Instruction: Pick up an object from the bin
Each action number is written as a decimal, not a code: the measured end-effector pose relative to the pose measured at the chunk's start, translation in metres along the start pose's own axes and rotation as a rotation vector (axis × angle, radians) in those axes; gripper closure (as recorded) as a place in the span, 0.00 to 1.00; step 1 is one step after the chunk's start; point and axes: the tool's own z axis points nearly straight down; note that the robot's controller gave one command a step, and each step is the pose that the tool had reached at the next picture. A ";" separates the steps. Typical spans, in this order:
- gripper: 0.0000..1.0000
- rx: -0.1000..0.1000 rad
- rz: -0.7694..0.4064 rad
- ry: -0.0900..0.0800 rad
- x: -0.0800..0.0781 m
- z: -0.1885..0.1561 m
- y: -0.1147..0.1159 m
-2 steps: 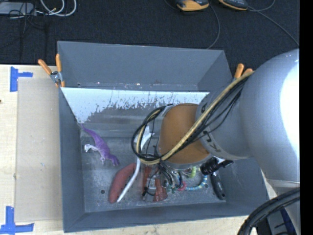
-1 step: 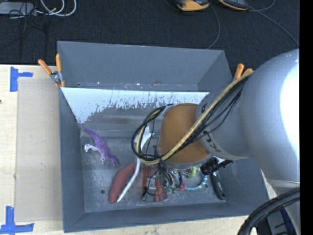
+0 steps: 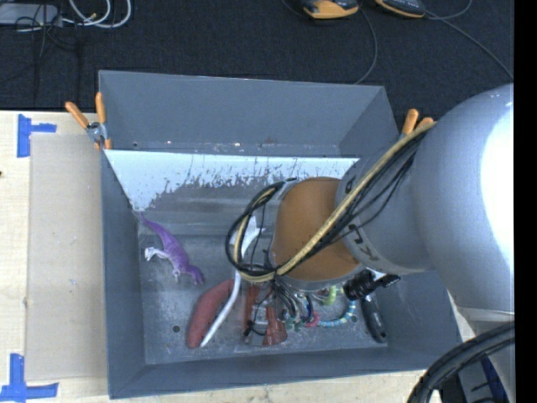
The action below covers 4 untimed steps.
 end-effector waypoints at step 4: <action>1.00 0.000 0.000 0.000 0.000 0.000 0.000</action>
Offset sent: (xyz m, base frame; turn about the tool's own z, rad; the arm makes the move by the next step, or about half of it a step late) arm 0.0000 0.0000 0.0000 0.0000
